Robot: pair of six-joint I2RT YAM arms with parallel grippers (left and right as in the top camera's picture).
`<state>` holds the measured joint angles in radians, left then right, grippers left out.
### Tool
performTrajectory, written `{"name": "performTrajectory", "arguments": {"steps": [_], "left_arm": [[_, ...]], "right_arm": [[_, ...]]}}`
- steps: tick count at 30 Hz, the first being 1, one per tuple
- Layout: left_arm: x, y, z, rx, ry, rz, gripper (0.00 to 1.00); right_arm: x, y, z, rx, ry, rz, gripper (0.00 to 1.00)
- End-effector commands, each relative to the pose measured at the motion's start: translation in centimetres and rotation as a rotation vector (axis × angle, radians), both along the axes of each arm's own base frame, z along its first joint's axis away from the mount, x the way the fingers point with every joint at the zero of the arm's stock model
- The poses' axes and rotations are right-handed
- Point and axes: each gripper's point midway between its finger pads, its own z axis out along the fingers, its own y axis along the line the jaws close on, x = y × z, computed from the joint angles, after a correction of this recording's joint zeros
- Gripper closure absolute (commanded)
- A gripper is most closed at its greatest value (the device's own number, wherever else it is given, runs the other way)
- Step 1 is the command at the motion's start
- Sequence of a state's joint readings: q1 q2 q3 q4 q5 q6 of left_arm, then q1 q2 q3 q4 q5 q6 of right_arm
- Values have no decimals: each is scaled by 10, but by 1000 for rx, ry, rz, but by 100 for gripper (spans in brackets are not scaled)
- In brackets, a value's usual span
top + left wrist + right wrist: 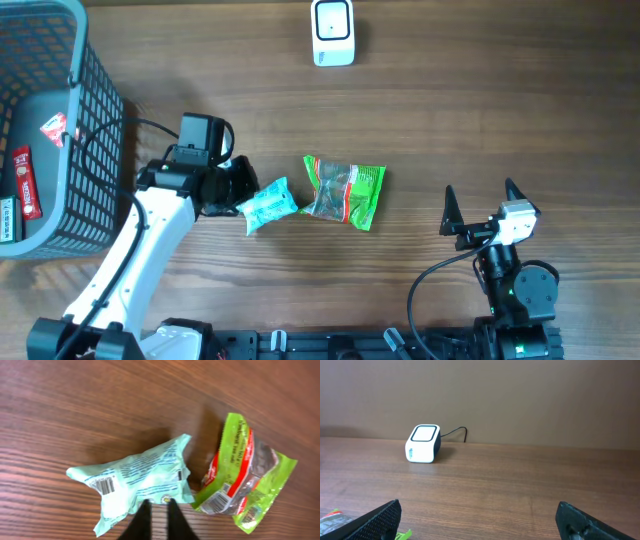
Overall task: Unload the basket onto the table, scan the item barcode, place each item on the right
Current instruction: 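Place the mint-green pack on the table left of the green bag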
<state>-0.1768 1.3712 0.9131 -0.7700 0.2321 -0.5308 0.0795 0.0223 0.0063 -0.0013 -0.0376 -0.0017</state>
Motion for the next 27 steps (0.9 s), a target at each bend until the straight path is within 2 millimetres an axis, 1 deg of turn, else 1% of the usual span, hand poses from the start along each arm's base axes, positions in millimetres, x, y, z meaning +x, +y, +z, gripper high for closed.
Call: {"name": "performTrajectory", "arguments": {"steps": [1,3,5,8,9,10,11,12,13,14,15,17,18,19,20,21,22,23,24,25,27], "left_arm": [[-13,3,-27,37,61,-11,94],[-19,3,-42,43,88,-15,93],[-25,4,-56,52,133,-16,89],[-31,5,-82,65,209,-18,83],[-34,5,-88,68,230,-18,78],[-37,4,-92,62,253,-22,69],[-39,0,-93,40,263,-48,64],[-39,-8,-91,-1,257,-84,55],[-36,-14,-84,-36,245,-95,46],[-27,-19,-73,-58,207,-107,39],[-18,-22,-61,-72,161,-122,35],[-1,-26,-27,-85,58,-126,28],[6,-27,-8,-92,-5,-129,21],[6,-26,-2,-88,-28,-126,17],[4,-18,1,-52,-32,-106,17],[-1,-3,-4,33,-10,-79,25],[-5,10,-10,103,12,-58,42],[-6,17,-15,146,25,-46,56],[-8,24,-22,182,39,-37,85],[-7,25,-27,192,45,-35,88],[-5,25,-42,195,59,-36,86]], "right_arm": [[0,2,1,3,-5,10,0],[0,2,1,3,-5,10,0],[0,2,1,3,-5,10,0],[0,2,1,3,-5,10,0],[0,2,1,3,-5,10,0],[0,2,1,3,-5,10,0],[0,2,1,3,-5,10,0],[0,2,1,3,-5,10,0],[0,2,1,3,-5,10,0],[0,2,1,3,-5,10,0],[0,2,1,3,-5,10,0],[0,2,1,3,-5,10,0],[0,2,1,3,-5,10,0],[0,2,1,3,-5,10,0],[0,2,1,3,-5,10,0],[0,2,1,3,-5,10,0],[0,2,1,3,-5,10,0],[0,2,1,3,-5,10,0],[0,2,1,3,-5,10,0],[0,2,1,3,-5,10,0],[0,2,1,3,-5,10,0]]}}
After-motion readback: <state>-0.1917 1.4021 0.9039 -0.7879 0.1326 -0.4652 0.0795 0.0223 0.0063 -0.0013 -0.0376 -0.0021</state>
